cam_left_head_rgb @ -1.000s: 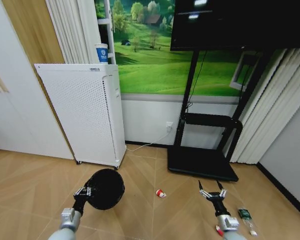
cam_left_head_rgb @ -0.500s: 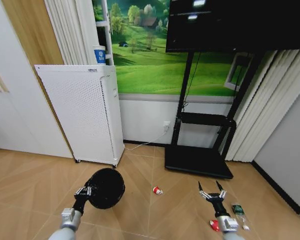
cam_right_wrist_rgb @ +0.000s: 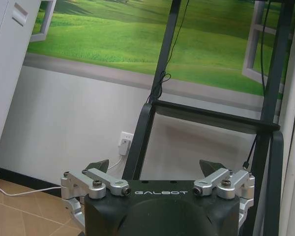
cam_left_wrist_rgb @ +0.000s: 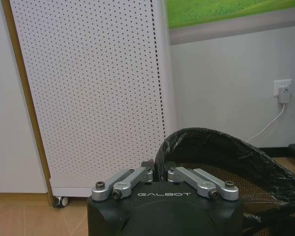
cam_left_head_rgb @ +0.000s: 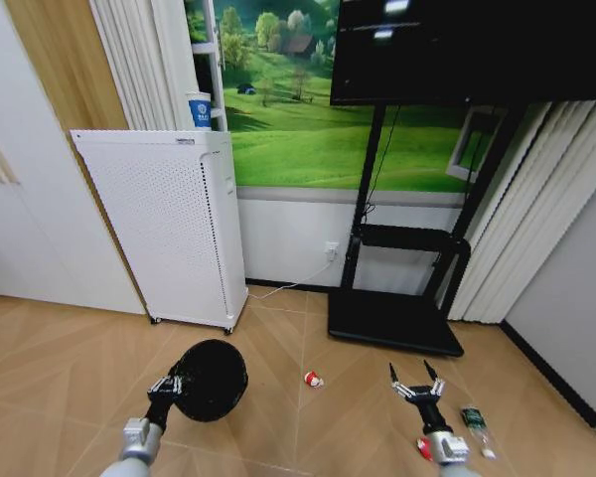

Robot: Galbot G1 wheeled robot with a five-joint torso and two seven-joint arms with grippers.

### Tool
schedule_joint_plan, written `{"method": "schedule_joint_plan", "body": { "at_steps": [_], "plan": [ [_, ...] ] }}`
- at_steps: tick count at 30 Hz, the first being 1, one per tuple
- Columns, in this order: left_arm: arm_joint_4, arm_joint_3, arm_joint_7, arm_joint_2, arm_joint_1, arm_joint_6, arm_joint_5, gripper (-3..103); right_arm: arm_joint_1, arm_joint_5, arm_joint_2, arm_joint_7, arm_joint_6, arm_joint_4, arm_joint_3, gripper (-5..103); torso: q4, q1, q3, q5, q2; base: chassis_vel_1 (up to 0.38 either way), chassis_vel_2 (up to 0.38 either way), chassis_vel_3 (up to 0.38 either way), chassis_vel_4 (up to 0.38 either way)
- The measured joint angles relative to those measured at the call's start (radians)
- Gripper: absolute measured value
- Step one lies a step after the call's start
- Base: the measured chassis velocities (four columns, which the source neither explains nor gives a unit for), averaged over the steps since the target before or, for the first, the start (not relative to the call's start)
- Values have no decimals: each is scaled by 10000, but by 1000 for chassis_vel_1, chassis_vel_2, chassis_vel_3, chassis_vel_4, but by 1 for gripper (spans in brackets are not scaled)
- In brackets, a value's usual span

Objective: Pick up the trash bin and place the garbage on the floor into it.

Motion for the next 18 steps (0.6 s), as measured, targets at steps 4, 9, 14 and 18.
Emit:
{"method": "schedule_joint_plan", "body": {
  "at_steps": [4, 9, 14, 18],
  "plan": [
    [34, 74, 101, -19, -21, 0, -80, 7, -25, -3, 10, -9, 21, -9, 22, 100, -1, 16, 33, 0, 40, 0, 0, 0, 0],
    [3, 113, 110, -10, -39, 122, -220, 7, -88, -14, 37, -28, 43, -16, 89, 100, -1, 19, 38, 0, 47, 0, 0, 0, 0],
    [19, 129, 151, 33, -70, 162, -276, 7, -109, -30, 74, -41, 74, -19, 112, 100, -2, 19, 36, 0, 47, 0, 0, 0, 0],
    [14, 154, 176, 52, -69, 186, -334, 7, -106, -35, 117, -41, 77, -19, 113, 100, -1, 18, 32, -1, 42, 11, 7, 15, 9]
  ]
}}
